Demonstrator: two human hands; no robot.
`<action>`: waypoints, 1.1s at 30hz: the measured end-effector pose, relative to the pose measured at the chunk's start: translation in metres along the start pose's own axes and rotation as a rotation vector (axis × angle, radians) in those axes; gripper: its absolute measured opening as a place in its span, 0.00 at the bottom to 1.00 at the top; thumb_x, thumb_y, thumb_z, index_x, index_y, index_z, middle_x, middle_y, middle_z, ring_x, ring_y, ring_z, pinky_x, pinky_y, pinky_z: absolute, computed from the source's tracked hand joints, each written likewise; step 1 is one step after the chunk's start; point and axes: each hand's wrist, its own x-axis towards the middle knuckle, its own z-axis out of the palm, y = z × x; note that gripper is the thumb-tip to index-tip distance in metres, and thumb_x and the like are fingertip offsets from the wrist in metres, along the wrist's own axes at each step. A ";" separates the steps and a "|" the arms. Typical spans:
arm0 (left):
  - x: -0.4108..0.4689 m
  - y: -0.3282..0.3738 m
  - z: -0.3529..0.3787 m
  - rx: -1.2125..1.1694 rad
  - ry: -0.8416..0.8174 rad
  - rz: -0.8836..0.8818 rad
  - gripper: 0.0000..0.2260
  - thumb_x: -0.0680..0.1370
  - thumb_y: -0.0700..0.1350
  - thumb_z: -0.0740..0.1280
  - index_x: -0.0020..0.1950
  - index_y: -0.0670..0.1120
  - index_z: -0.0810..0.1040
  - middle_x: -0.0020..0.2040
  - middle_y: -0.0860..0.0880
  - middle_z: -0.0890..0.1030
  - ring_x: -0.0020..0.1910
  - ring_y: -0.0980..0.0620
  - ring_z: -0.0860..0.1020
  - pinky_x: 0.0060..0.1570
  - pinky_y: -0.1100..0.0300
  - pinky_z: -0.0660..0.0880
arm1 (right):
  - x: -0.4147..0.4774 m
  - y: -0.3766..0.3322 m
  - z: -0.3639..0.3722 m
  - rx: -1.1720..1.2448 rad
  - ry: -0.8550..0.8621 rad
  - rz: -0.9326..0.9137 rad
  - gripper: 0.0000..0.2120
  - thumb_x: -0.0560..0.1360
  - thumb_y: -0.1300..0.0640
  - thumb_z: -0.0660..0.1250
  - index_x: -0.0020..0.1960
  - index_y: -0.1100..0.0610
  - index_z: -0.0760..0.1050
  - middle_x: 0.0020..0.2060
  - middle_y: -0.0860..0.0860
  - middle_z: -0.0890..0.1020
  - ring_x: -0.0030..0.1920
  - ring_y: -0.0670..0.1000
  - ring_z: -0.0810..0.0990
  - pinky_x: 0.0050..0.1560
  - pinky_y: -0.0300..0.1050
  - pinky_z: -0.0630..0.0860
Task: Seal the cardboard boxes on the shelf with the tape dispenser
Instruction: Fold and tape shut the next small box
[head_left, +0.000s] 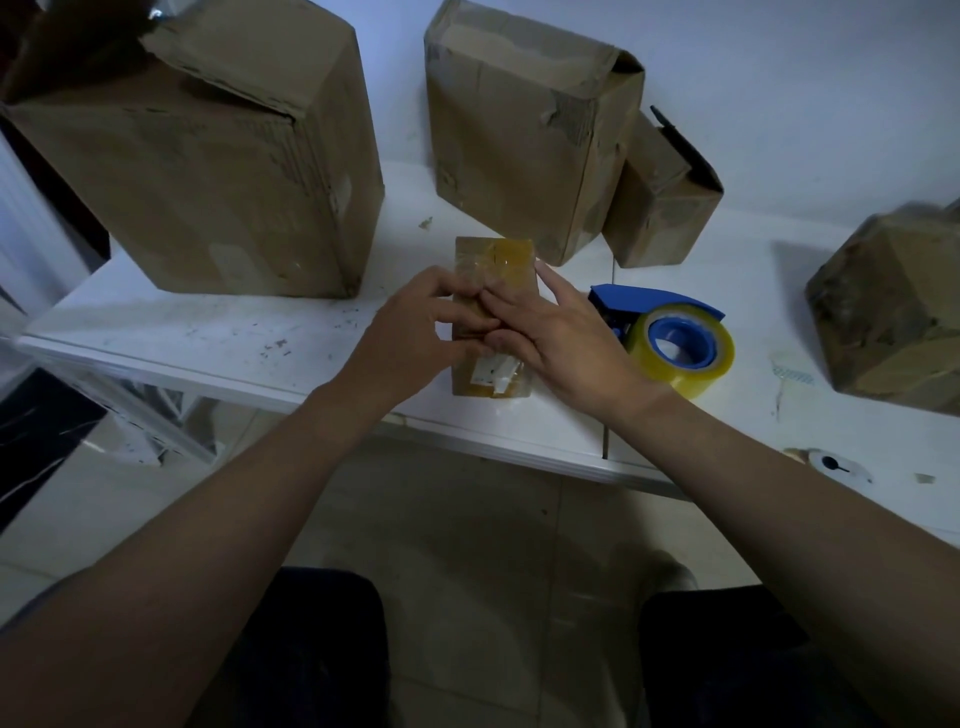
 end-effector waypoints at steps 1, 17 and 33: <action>0.000 0.000 0.000 0.011 0.003 0.001 0.11 0.74 0.47 0.75 0.55 0.54 0.83 0.59 0.57 0.74 0.55 0.66 0.72 0.56 0.78 0.67 | -0.001 0.000 0.000 -0.003 0.000 0.000 0.31 0.80 0.34 0.44 0.79 0.43 0.61 0.79 0.42 0.62 0.81 0.58 0.49 0.77 0.66 0.54; 0.016 0.021 -0.001 0.192 -0.056 -0.027 0.12 0.73 0.43 0.76 0.56 0.49 0.82 0.60 0.50 0.79 0.55 0.52 0.77 0.59 0.56 0.76 | -0.023 0.022 -0.043 0.009 0.001 0.158 0.27 0.83 0.38 0.53 0.80 0.42 0.57 0.80 0.43 0.58 0.80 0.51 0.55 0.79 0.55 0.52; 0.024 0.061 0.006 0.453 -0.140 -0.092 0.16 0.77 0.62 0.67 0.59 0.55 0.79 0.62 0.51 0.75 0.58 0.47 0.75 0.59 0.43 0.77 | -0.069 0.109 -0.054 0.291 0.117 0.974 0.24 0.74 0.58 0.73 0.66 0.57 0.67 0.57 0.58 0.79 0.54 0.60 0.79 0.52 0.55 0.78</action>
